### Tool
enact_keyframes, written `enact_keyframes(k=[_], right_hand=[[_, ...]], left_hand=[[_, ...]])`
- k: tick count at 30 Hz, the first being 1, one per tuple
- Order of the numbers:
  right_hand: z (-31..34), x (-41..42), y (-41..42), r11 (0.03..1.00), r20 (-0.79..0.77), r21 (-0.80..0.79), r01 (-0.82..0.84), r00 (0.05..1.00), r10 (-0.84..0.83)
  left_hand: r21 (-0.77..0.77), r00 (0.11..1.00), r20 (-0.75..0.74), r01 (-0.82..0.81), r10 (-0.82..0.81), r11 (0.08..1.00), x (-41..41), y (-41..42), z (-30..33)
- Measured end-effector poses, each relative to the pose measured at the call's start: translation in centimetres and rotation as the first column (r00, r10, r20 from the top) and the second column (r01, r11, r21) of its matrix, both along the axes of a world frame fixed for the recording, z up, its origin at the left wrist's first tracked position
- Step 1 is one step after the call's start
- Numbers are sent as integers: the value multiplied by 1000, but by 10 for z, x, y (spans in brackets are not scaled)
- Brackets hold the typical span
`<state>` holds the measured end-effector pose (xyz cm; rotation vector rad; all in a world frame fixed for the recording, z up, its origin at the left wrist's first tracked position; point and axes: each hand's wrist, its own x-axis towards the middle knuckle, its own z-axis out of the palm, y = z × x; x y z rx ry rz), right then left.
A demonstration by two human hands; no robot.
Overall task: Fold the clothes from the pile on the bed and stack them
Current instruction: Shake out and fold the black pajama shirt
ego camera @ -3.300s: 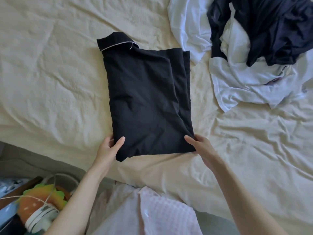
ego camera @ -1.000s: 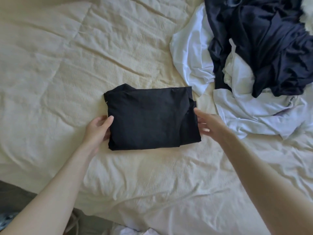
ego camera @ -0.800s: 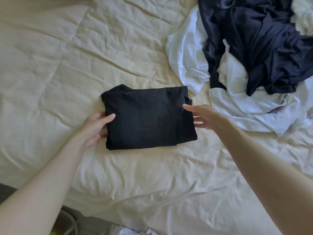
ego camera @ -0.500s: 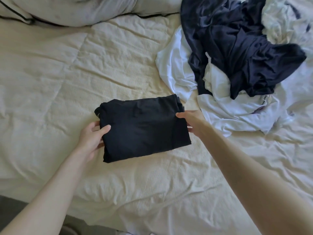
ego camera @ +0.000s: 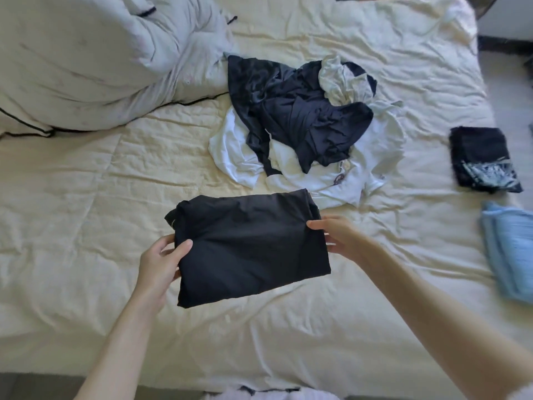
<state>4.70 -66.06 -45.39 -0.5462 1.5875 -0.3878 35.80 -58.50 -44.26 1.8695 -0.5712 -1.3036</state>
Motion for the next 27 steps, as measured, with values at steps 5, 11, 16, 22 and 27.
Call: enact_keyframes(k=[5, 11, 16, 22, 27], right_hand=[[48, -68, 66, 991, -42, -53, 119, 992, -122], [71, -121, 171, 931, -64, -64, 360, 929, -364], [84, -151, 244, 850, -21, -55, 523, 851, -525], [97, -205, 299, 717, -1, -95, 690, 720, -694], [99, -270, 317, 634, 36, -110, 766, 640, -767]], left_hand=[[-15, 990, -77, 120, -121, 993, -62, 29, 26], [-5, 928, -86, 365, -364, 931, -121, 49, 39], [6, 840, -27, 542, -541, 841, -175, 50, 58], [-18, 694, 15, 720, -720, 694, -262, 51, 84], [-19, 587, 79, 809, -806, 587, -346, 46, 92]])
